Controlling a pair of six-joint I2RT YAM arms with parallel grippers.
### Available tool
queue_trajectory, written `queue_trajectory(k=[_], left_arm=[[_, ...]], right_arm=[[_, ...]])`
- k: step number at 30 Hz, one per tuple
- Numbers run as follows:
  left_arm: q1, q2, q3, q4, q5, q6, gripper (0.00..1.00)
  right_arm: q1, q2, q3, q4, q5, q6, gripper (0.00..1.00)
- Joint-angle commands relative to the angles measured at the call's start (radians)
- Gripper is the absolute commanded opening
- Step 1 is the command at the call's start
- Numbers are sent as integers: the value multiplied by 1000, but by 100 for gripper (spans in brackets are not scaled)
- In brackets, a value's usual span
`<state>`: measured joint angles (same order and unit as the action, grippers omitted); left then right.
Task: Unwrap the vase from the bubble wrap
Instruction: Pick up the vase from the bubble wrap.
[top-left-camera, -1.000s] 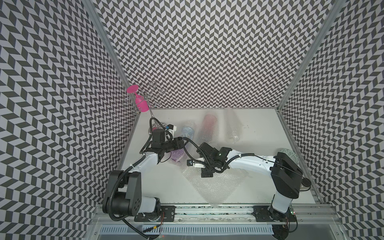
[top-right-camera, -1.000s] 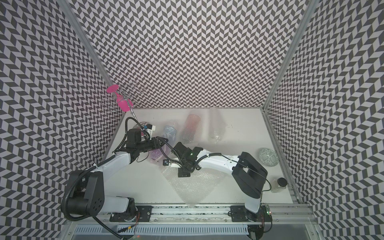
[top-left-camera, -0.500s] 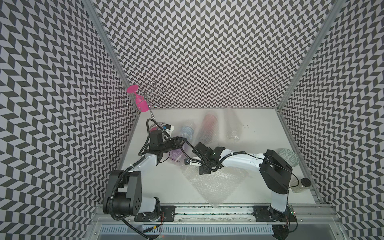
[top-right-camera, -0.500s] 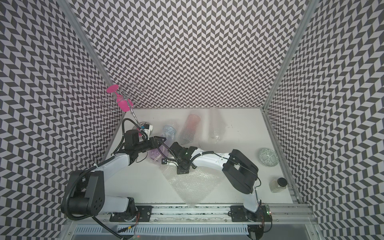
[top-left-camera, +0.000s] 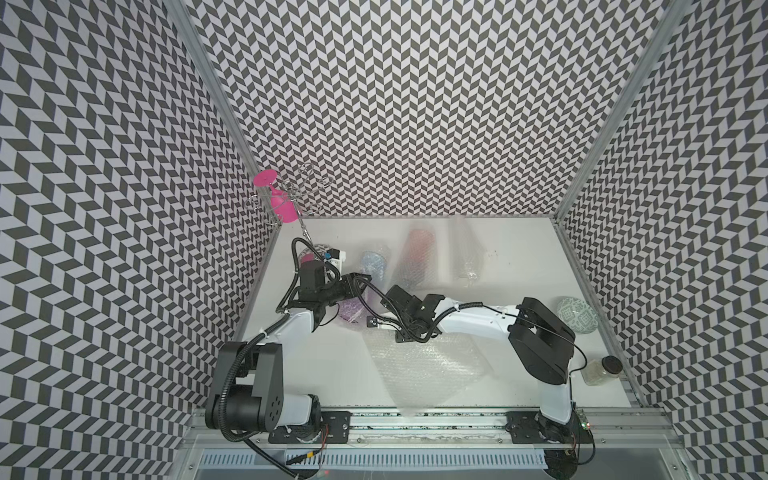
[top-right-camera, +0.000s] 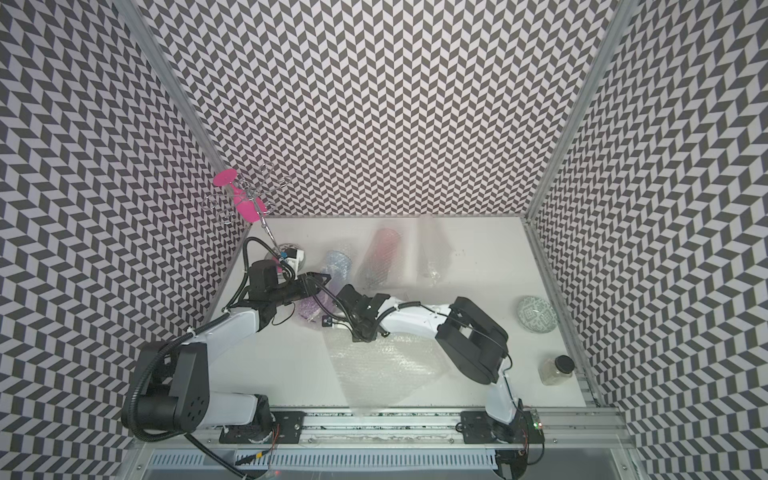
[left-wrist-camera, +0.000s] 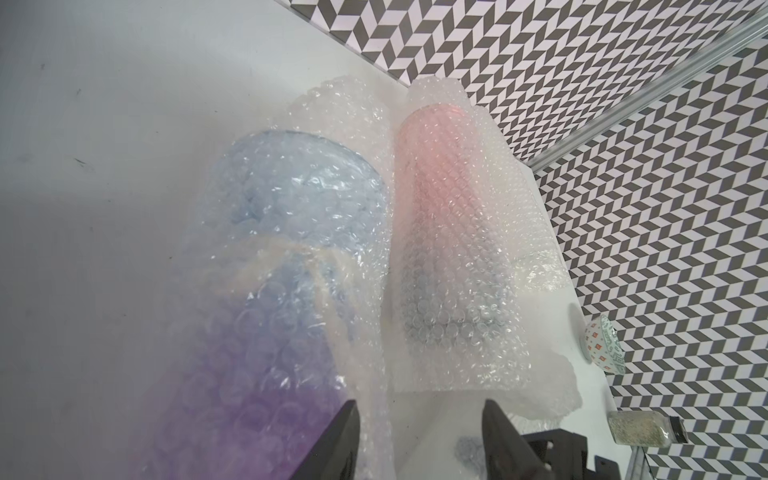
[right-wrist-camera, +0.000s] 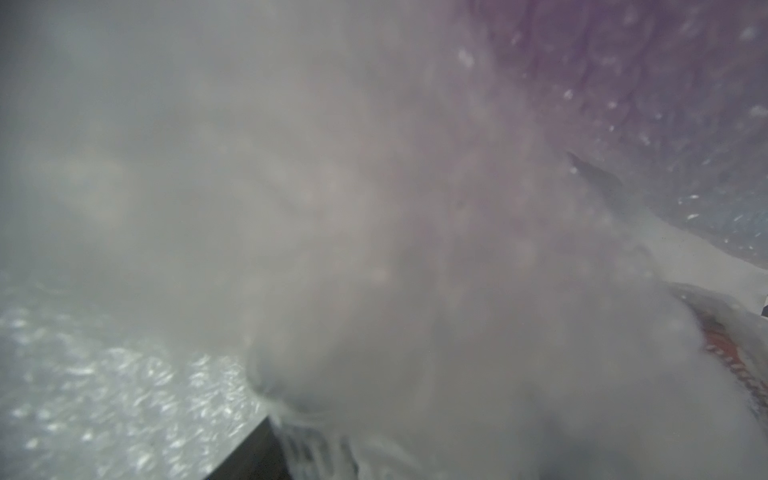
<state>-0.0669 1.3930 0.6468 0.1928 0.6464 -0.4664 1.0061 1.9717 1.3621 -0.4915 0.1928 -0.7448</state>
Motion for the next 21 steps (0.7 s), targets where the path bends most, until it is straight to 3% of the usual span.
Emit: queue_trajectory(k=[1, 8, 21], left_arm=[[0, 31, -59, -141, -40, -22, 49], [0, 10, -57, -157, -67, -14, 49], [-3, 7, -43, -188, -80, 8, 49]], right_arm=[[-2, 1, -45, -42, -2, 10, 59], [-5, -59, -99, -27, 25, 25, 47], [-76, -213, -67, 52, 3, 96, 8]])
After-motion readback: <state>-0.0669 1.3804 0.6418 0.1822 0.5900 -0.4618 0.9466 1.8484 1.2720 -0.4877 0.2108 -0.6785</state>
